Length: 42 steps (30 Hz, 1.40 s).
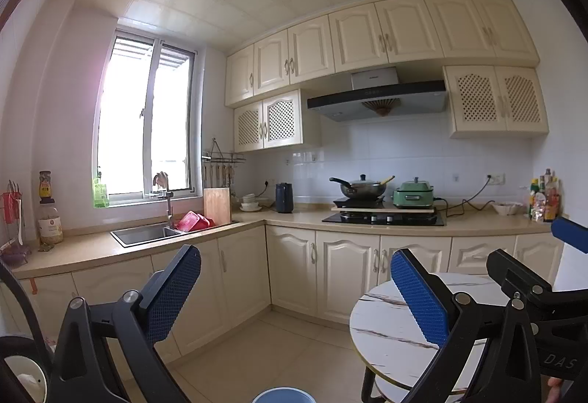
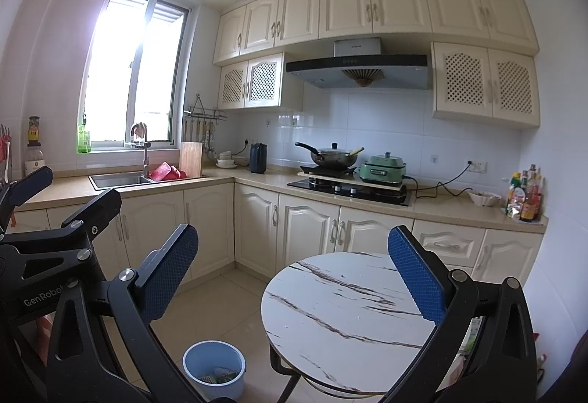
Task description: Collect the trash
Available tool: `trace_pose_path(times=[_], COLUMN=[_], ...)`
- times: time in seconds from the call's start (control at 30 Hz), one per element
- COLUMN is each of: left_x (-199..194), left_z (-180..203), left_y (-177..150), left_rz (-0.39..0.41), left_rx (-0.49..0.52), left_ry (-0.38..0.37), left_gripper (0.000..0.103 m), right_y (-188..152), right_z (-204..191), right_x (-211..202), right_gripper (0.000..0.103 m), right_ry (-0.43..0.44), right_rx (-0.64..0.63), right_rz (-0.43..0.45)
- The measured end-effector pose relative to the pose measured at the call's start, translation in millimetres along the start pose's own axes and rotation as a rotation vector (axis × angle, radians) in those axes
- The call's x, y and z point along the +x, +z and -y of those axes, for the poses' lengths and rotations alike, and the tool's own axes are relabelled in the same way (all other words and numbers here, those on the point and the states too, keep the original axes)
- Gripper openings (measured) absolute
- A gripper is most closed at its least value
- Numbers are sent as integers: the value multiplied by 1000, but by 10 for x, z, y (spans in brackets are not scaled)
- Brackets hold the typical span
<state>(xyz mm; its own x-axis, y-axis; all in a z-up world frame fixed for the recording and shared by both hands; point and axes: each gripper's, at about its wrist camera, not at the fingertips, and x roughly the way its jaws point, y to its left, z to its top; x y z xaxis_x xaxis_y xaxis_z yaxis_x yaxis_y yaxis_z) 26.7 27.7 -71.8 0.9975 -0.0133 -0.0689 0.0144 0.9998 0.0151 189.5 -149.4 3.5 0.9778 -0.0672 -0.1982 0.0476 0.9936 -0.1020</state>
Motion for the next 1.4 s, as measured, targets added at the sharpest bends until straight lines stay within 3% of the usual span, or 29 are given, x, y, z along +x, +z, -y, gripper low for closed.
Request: trace_pose_path(times=[1.4], left_x=[24], left_z=[-282], left_y=[57], left_rz=[-4], left_rx=[9], left_ry=[-4], left_gripper=[102], right_y=[-36], right_z=[49], right_x=[14], right_gripper=[103], right_ry=[0], right_rx=[1], right_rz=[-10])
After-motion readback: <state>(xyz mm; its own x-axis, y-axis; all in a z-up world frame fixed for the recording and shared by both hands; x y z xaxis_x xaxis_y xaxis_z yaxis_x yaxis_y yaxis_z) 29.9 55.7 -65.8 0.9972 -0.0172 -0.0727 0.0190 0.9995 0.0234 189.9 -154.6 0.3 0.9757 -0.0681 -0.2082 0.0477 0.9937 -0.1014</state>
